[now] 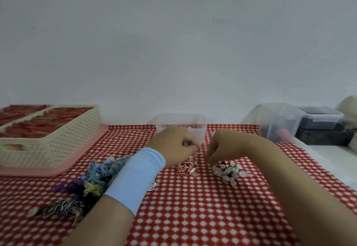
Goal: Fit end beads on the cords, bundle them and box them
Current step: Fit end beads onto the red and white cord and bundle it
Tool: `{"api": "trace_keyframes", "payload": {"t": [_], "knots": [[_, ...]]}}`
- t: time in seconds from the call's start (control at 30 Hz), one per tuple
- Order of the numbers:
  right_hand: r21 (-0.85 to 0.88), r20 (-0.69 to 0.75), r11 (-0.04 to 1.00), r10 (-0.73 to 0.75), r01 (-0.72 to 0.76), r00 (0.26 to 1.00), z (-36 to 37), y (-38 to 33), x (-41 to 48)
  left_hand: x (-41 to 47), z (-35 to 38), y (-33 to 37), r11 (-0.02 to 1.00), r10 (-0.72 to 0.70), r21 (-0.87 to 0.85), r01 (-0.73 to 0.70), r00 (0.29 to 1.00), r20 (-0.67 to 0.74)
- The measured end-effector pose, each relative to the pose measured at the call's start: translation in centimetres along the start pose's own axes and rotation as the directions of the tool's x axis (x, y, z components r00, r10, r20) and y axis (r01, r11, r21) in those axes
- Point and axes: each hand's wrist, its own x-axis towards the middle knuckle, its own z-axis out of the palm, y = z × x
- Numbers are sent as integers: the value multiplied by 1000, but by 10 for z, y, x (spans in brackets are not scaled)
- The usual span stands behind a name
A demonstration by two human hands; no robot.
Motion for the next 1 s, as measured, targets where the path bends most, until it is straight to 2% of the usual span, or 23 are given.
{"api": "trace_keyframes", "payload": {"t": [0.1, 0.23, 0.43, 0.5, 0.57, 0.67, 0.77, 1.0], "knots": [[-102, 49, 994, 36, -30, 998, 1, -2, -2, -2, 9, 5, 990, 24, 133, -42, 991, 132], [-144, 52, 989, 51, -43, 997, 2, -1, -2, -2, 13, 0, 988, -19, 156, -14, 978, 209], [135, -63, 990, -25, 34, 998, -2, 1, -1, 0, 14, -3, 986, -8, 164, -40, 960, 281], [219, -110, 973, -46, 69, 993, -3, 1, -2, 0, 16, -9, 996, 2, 81, -20, 975, 221], [308, -140, 947, -54, 96, 989, -2, 2, -2, 1, 18, -15, 995, -27, -94, 36, 996, 90], [437, -168, 893, -37, 108, 985, 0, 3, -1, 2, 21, -19, 887, -191, -439, 142, 979, -70], [530, -215, 840, -2, 119, 977, 2, 3, 0, 1, 23, -19, 736, -309, -653, 178, 947, -90], [643, -284, 748, 35, 164, 958, 7, -1, 1, 2, 18, -27, 490, -407, -858, 153, 911, -70]]}}
